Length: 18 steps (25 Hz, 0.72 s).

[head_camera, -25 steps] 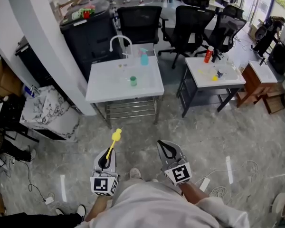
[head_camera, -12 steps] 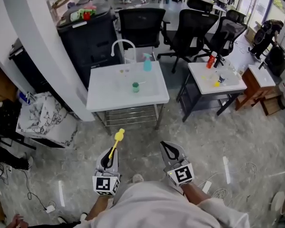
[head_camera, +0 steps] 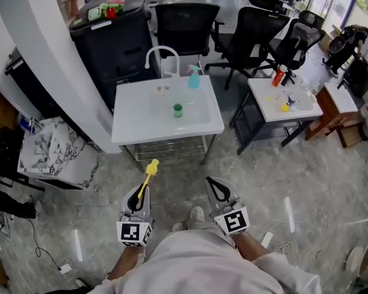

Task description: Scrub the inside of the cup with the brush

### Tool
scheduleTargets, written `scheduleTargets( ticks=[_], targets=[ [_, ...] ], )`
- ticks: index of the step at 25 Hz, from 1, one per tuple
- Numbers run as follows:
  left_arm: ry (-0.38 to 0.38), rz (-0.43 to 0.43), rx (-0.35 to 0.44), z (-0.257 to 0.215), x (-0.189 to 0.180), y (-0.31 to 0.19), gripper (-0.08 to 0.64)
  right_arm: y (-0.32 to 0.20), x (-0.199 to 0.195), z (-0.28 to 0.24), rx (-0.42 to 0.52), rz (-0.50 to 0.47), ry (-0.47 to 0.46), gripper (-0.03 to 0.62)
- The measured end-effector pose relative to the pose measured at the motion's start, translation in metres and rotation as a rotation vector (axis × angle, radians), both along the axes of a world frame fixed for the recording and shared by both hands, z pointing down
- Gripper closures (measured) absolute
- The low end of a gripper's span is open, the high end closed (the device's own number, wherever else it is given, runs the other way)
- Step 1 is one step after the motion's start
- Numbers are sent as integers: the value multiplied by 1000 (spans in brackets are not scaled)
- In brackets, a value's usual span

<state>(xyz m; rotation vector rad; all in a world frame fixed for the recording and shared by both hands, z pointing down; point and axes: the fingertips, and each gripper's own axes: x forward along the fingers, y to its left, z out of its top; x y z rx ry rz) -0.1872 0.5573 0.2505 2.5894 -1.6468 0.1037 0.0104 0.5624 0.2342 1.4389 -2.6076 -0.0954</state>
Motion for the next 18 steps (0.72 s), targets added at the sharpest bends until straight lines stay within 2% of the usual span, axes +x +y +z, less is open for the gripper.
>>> scheduleTargets(
  ticks=[4,8,18],
  targets=[
    [-3,-20,-6,4,2,-29,522,-34,-1,4,-9,-23,-2,589],
    [-13,-38,-4,0,9,-62,522,-74,1,-2,26,-50,-43,589],
    [-31,-64,6,-2,47,-143,522,-162,33,2,22,-96,-54,589]
  ],
)
